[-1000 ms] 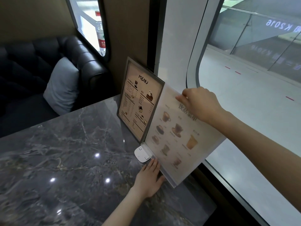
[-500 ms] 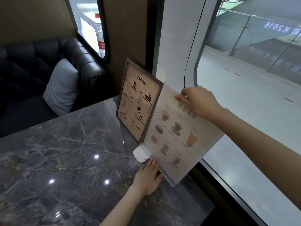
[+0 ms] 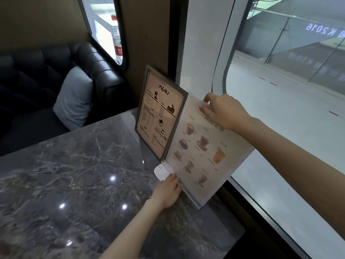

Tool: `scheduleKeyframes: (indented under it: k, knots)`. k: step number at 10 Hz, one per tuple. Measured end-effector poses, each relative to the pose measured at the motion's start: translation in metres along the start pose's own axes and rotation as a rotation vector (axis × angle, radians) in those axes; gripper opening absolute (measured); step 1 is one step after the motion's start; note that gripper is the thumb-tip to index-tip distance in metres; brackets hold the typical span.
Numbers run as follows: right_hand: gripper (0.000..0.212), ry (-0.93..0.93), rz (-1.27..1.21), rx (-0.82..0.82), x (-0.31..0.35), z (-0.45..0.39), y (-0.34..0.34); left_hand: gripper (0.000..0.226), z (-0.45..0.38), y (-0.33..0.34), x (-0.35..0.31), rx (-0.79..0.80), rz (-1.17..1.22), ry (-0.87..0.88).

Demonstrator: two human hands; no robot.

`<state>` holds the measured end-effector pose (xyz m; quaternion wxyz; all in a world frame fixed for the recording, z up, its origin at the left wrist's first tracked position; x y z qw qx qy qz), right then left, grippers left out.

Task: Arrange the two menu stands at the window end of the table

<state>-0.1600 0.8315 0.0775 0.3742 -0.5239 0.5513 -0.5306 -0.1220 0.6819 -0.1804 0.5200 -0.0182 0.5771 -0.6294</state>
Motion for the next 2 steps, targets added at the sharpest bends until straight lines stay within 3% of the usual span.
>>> scheduleKeyframes:
  k: [2]
  knots:
    - [0.04, -0.121, -0.178, -0.111, 0.019, 0.015, -0.005, 0.043, 0.011, -0.047, -0.002, -0.181, 0.064, -0.106]
Point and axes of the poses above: each hand's wrist, its own z-axis away from the middle knuckle, its own y-axis out of the palm, x = y × z, the point moved 5 cm from there along -z, towards the middle knuckle, and after that the axes turned 8 degrees about y, right-handed, at the moved point
